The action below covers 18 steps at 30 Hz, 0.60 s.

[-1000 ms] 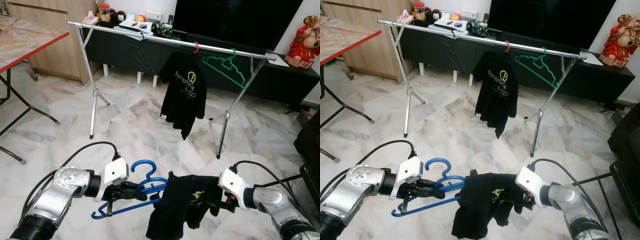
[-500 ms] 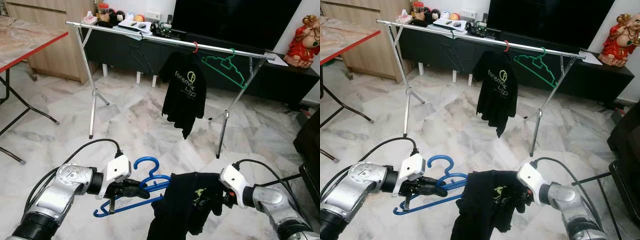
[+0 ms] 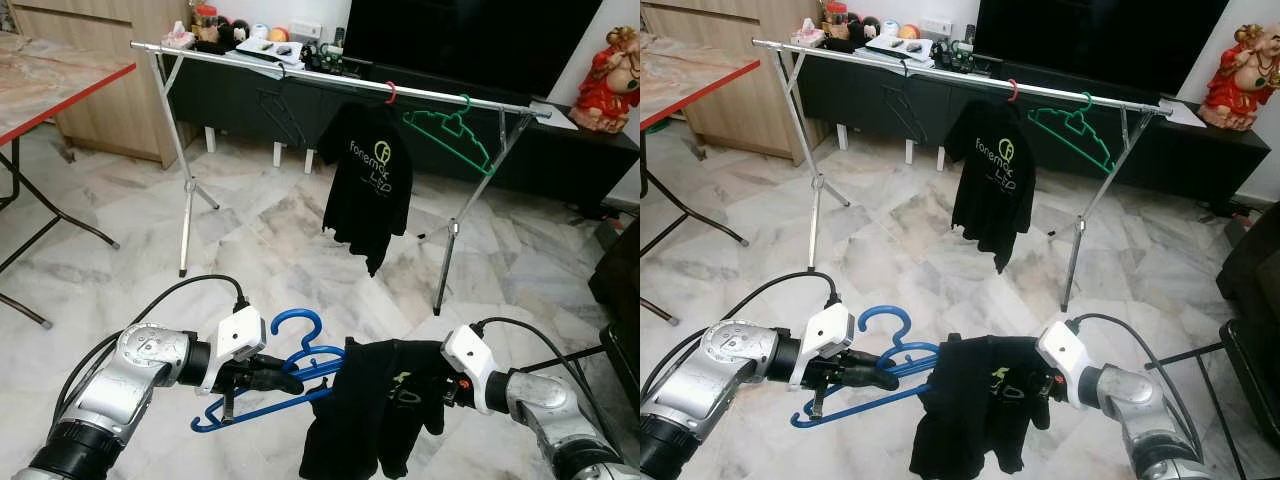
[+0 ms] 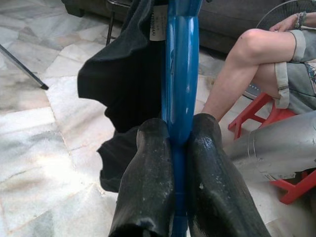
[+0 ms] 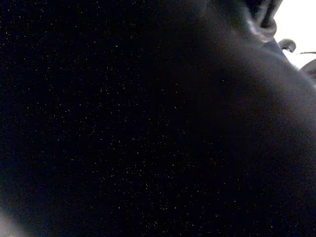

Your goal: Hang hanger

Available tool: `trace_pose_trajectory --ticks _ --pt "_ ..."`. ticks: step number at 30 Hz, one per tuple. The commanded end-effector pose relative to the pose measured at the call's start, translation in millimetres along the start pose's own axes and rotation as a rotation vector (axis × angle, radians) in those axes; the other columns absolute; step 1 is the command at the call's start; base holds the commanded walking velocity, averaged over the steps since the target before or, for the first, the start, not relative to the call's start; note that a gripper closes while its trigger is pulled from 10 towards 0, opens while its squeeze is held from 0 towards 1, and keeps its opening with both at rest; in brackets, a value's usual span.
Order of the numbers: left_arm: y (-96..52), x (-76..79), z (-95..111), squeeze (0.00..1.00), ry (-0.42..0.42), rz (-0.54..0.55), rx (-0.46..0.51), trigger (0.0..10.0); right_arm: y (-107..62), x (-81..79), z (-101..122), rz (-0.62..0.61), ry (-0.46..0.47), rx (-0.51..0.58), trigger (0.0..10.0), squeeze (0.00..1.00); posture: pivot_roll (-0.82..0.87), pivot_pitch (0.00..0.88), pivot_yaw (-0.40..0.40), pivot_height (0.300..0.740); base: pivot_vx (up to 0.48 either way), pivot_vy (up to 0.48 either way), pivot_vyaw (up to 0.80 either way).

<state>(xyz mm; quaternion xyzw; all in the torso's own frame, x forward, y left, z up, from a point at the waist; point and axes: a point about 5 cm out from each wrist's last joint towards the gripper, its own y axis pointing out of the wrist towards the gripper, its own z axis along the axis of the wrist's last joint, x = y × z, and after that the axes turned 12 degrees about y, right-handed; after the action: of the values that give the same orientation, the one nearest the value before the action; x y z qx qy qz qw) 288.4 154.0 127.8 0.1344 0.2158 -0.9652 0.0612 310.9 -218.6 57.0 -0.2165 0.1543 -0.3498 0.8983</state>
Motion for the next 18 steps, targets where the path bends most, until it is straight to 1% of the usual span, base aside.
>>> trace_pose_trajectory --ticks 1,9,13,17,18 --pt "6.0 -5.2 20 0.00 0.067 -0.017 0.077 0.0 2.0 -0.8 4 0.017 0.015 0.021 0.0 0.00 -0.01 0.088 -0.143 0.740 0.000 0.000 0.00" --pt "5.3 -6.0 20 0.00 0.066 -0.016 0.074 0.0 3.9 -3.2 3 0.036 0.035 0.024 0.0 0.00 0.00 0.089 -0.139 0.740 0.000 0.000 0.00" --pt "4.0 -4.4 12 0.00 0.063 -0.023 0.025 0.0 3.3 -2.7 3 0.038 0.022 0.006 0.0 0.00 -0.01 0.090 -0.137 0.740 0.000 0.000 0.00" --pt "2.9 -2.5 9 0.00 0.056 -0.025 0.013 0.0 2.5 -2.7 3 0.045 0.001 -0.012 0.0 0.00 -0.01 0.089 -0.135 0.740 0.000 0.000 0.00" --pt "0.1 -1.5 2 0.00 0.043 -0.020 -0.014 0.0 1.2 -1.4 4 0.039 -0.010 -0.014 0.0 0.00 -0.01 0.090 -0.135 0.740 0.000 0.000 0.00"
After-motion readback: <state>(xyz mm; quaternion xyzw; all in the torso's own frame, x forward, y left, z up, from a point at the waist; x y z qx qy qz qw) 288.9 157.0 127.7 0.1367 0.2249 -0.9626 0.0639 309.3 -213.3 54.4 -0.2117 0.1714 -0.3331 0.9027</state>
